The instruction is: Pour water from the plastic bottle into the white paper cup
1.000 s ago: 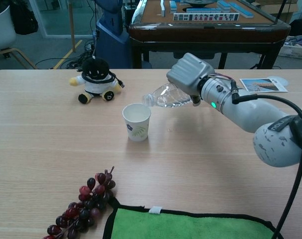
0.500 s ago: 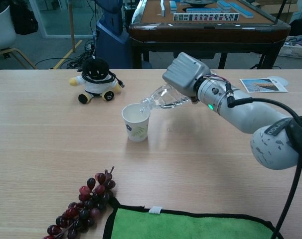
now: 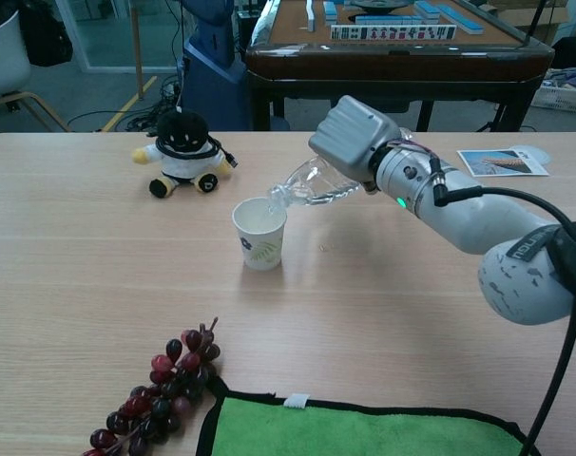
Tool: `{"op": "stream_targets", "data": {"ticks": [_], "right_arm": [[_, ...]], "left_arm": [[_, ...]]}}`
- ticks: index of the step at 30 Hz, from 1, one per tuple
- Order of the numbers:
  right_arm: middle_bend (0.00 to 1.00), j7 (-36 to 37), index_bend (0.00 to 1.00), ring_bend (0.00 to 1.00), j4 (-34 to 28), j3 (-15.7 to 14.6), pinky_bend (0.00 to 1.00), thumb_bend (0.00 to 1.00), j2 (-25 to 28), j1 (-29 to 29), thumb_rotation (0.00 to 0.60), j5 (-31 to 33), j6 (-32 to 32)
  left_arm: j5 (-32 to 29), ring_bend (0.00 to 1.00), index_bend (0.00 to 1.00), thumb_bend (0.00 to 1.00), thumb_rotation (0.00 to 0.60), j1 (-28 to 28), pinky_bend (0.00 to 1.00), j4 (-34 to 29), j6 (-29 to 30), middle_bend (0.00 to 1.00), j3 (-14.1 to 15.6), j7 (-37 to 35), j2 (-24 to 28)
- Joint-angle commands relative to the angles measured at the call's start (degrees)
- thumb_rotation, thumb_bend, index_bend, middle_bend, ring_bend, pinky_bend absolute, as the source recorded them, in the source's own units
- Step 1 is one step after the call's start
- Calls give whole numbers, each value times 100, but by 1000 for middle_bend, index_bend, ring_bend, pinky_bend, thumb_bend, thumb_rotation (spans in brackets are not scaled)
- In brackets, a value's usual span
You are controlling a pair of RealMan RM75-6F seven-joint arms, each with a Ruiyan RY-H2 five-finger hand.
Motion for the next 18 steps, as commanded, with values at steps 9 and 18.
{"op": "stream_targets", "data": {"ticks": [9, 18], "right_arm": [[701, -282, 694, 573, -152, 37, 636, 108, 62, -3, 600, 78, 50], [701, -656, 694, 573, -366, 88, 636, 108, 132, 24, 600, 200, 97]], "left_arm": [[20, 337, 280, 152, 600, -7, 597, 16, -11, 304, 12, 15, -14], [14, 336, 280, 152, 600, -12, 597, 18, -26, 304, 15, 25, -18]]}}
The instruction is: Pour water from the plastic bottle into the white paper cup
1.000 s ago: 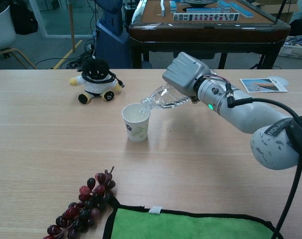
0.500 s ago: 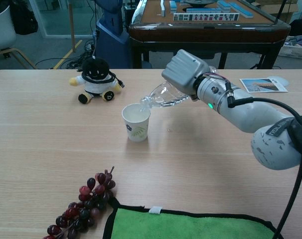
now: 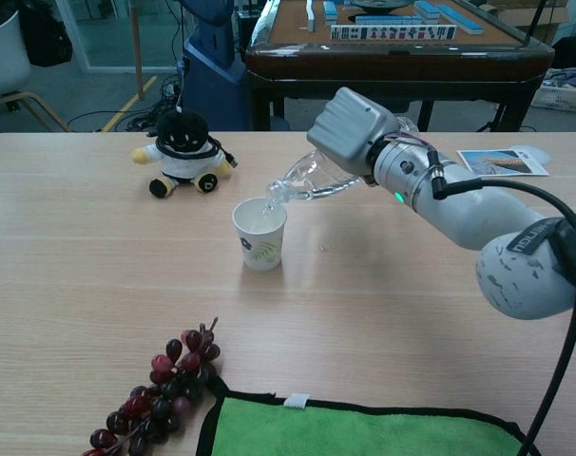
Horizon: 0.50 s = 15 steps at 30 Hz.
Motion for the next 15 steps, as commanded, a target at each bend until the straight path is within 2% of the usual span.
{"op": "stream_targets", "data": {"ticks": [1, 15], "right_arm": [[701, -107, 694, 573, -67, 13, 636, 109, 27, 4, 600, 52, 8], [701, -250, 695, 573, -254, 57, 636, 108, 70, -21, 600, 262, 30]], "left_arm": [[3, 336, 280, 152, 600, -2, 597, 6, -3, 304, 2, 10, -4], [-9, 337, 280, 152, 600, -5, 596, 16, -15, 304, 3, 10, -12]]}}
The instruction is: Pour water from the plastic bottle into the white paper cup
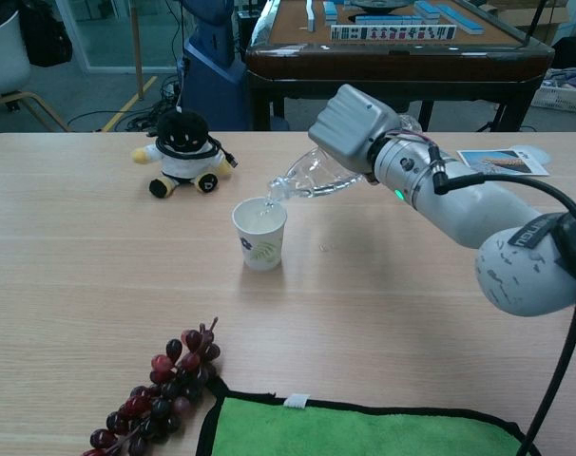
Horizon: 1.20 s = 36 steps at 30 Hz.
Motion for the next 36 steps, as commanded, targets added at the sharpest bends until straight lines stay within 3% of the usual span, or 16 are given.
{"op": "stream_targets", "data": {"ticks": [1, 14, 22, 36], "right_arm": [[701, 51, 694, 573, -16, 39, 636, 108, -22, -21, 600, 73, 3], [701, 952, 694, 573, 74, 252, 636, 108, -227, -220, 600, 345, 111], [701, 2652, 694, 573, -94, 514, 636, 109, -243, -529, 600, 496, -12], [701, 5688, 694, 573, -416, 440, 636, 134, 57, -1008, 600, -140, -9]], "left_arm": [[-1, 337, 280, 152, 600, 0, 596, -1, 0, 304, 0, -4, 0], [-19, 336, 280, 152, 600, 0, 597, 0, -7, 304, -3, 6, 2], [-51, 336, 280, 152, 600, -6, 597, -42, -55, 304, 10, 73, 25], [-89, 337, 280, 152, 600, -20, 596, -27, -101, 304, 12, 135, -1]]}}
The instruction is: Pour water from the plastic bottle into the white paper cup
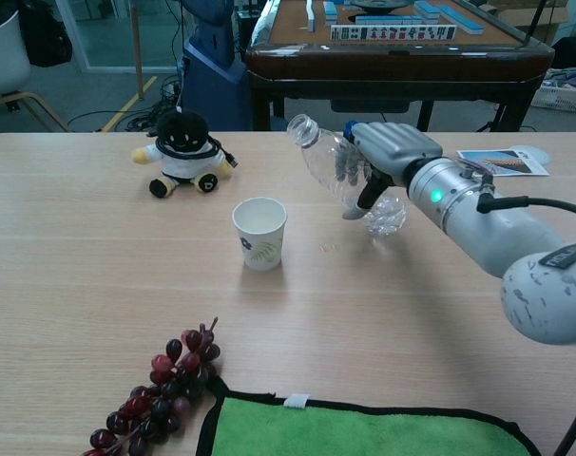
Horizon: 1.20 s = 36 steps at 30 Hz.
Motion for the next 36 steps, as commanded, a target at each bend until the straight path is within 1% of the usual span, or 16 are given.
{"op": "stream_targets", "data": {"ticks": [1, 6, 9, 15, 20, 25, 33, 36], "right_arm": [[701, 907, 695, 572, -114, -68, 636, 134, 147, -219, 600, -300, 16], [701, 1917, 694, 572, -194, -136, 636, 134, 289, -402, 600, -467, -51], [701, 2643, 694, 573, -153, -194, 636, 133, 340, -504, 600, -629, -51], [698, 3541, 695, 572, 110, -362, 636, 134, 333, -634, 600, -903, -12], [680, 4126, 695, 571, 265, -451, 636, 133, 323, -738, 600, -1035, 33], [671, 4735, 694, 571, 482, -586, 636, 133, 269, -823, 600, -1287, 221], [656, 5334, 695, 550, 1003, -804, 636, 133, 77, -880, 600, -1618, 492], [644, 5458, 695, 539, 1177, -858, 636, 116, 14, -884, 600, -1683, 527]], "left_arm": [[-4, 337, 280, 152, 600, -3, 596, 7, -11, 304, 4, 6, -9], [-8, 337, 280, 152, 600, -10, 596, 16, -34, 304, 13, 28, -27], [-23, 337, 280, 152, 600, -14, 597, 22, -48, 304, 12, 44, -36], [-44, 336, 280, 152, 600, -22, 597, 44, -80, 304, 18, 61, -57], [-58, 337, 280, 152, 600, -29, 596, 61, -100, 304, 20, 81, -73], [-57, 337, 280, 152, 600, -32, 597, 58, -102, 304, 23, 104, -87], [-122, 337, 280, 152, 600, -36, 597, 33, -152, 304, 26, 156, -86], [-119, 337, 280, 152, 600, -35, 597, 19, -143, 304, 24, 152, -81]]}}
